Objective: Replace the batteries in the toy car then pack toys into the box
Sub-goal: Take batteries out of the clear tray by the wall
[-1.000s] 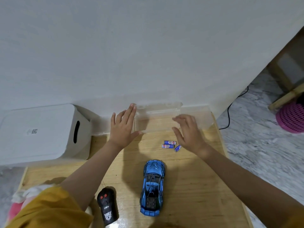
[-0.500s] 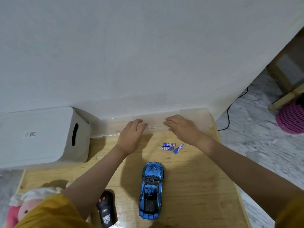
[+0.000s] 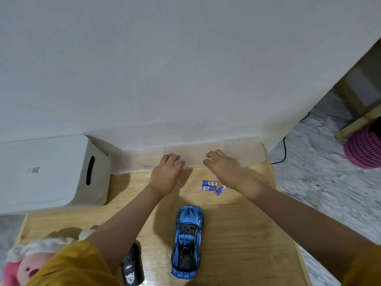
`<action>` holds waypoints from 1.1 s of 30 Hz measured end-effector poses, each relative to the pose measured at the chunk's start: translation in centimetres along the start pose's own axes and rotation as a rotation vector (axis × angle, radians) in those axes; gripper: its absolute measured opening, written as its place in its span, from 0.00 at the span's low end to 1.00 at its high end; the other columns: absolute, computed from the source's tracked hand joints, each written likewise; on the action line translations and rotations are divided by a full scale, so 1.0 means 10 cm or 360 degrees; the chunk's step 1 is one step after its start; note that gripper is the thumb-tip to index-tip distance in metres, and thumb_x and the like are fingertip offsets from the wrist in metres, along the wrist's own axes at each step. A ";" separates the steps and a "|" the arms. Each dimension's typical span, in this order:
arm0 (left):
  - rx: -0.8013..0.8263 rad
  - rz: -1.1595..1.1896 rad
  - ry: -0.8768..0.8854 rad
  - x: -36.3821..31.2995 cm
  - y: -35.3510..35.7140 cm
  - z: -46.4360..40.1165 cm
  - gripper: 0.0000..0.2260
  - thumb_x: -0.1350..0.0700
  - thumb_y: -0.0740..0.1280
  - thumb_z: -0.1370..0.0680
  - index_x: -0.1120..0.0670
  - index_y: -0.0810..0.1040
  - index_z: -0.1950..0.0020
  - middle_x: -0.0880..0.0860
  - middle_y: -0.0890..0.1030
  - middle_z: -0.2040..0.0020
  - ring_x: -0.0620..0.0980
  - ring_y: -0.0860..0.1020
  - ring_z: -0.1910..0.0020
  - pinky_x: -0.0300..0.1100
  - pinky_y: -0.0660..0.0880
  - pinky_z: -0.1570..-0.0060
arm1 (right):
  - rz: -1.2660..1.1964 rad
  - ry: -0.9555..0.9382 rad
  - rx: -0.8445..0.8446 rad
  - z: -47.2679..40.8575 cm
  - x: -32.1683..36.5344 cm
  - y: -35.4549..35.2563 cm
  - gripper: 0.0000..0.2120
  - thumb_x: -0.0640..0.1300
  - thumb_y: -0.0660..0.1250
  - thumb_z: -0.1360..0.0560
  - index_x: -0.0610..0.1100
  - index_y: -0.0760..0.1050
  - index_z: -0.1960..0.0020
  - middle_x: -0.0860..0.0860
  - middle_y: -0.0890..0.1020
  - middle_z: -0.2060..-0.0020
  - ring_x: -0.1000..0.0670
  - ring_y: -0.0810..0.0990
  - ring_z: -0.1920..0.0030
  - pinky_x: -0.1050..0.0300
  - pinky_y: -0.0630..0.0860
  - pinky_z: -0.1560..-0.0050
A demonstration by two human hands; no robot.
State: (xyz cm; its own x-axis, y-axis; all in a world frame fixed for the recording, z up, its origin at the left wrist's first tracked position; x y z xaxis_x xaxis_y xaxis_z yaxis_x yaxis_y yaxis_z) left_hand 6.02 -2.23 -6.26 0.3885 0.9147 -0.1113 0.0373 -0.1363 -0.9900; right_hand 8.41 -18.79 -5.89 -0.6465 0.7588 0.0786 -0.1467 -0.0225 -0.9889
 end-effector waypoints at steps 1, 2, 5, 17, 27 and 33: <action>0.0034 -0.0012 -0.0011 0.00 0.01 0.00 0.15 0.63 0.76 0.35 0.58 0.81 0.50 0.59 0.81 0.51 0.62 0.79 0.51 0.45 0.77 0.79 | 0.0028 0.0004 0.0043 0.00 0.02 -0.01 0.28 0.22 0.59 0.35 0.38 0.68 0.36 0.41 0.68 0.35 0.40 0.67 0.37 0.53 0.70 0.66; 0.0050 -0.0016 -0.0025 0.00 0.02 0.00 0.17 0.64 0.78 0.37 0.58 0.82 0.50 0.59 0.81 0.51 0.62 0.80 0.51 0.44 0.77 0.79 | 0.0055 -0.0001 0.0072 0.00 0.04 0.00 0.28 0.22 0.59 0.35 0.38 0.68 0.37 0.40 0.68 0.36 0.40 0.67 0.37 0.53 0.69 0.67; 0.0047 -0.0007 -0.0035 0.01 0.01 -0.01 0.19 0.66 0.78 0.39 0.58 0.81 0.50 0.59 0.81 0.51 0.63 0.80 0.51 0.45 0.77 0.79 | 0.0136 -0.0009 0.0123 0.00 0.07 0.03 0.27 0.22 0.63 0.39 0.37 0.69 0.41 0.39 0.72 0.42 0.39 0.71 0.44 0.55 0.66 0.72; 0.0049 0.0319 -0.0075 0.34 -0.22 0.30 0.26 0.65 0.71 0.31 0.61 0.72 0.33 0.63 0.73 0.34 0.64 0.72 0.37 0.56 0.69 0.37 | 0.0208 0.0386 -0.0003 -0.18 0.49 -0.25 0.31 0.31 0.78 0.50 0.36 0.73 0.48 0.39 0.76 0.51 0.39 0.76 0.53 0.49 0.76 0.54; -0.0145 0.0800 -0.0844 1.32 -0.10 0.88 0.24 0.67 0.63 0.24 0.63 0.64 0.28 0.60 0.61 0.27 0.58 0.61 0.27 0.44 0.55 0.27 | -0.0508 0.0074 -0.0080 -1.03 1.50 -0.10 0.22 0.37 0.62 0.23 0.43 0.66 0.30 0.47 0.65 0.28 0.46 0.62 0.29 0.47 0.72 0.38; -0.0228 0.0859 -0.0902 1.36 -0.01 0.84 0.21 0.70 0.60 0.24 0.65 0.68 0.30 0.63 0.63 0.27 0.59 0.63 0.28 0.41 0.54 0.29 | -0.0396 0.0088 -0.0066 -1.19 1.58 0.06 0.21 0.40 0.67 0.26 0.41 0.70 0.33 0.45 0.68 0.30 0.43 0.64 0.30 0.47 0.76 0.44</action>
State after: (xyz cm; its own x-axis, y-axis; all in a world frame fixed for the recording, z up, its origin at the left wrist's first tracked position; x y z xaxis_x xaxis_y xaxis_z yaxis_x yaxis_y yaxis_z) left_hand 3.53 13.42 -8.40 -0.1396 0.7574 -0.6378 0.1106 -0.6281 -0.7702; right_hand 7.02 0.93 -6.70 -0.5520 0.7722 0.3146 -0.2650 0.1952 -0.9443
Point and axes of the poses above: each hand's wrist, its own z-axis away from the middle knuckle, its own y-axis out of the palm, x = y × z, the point moved 6 cm from there along -z, towards the middle knuckle
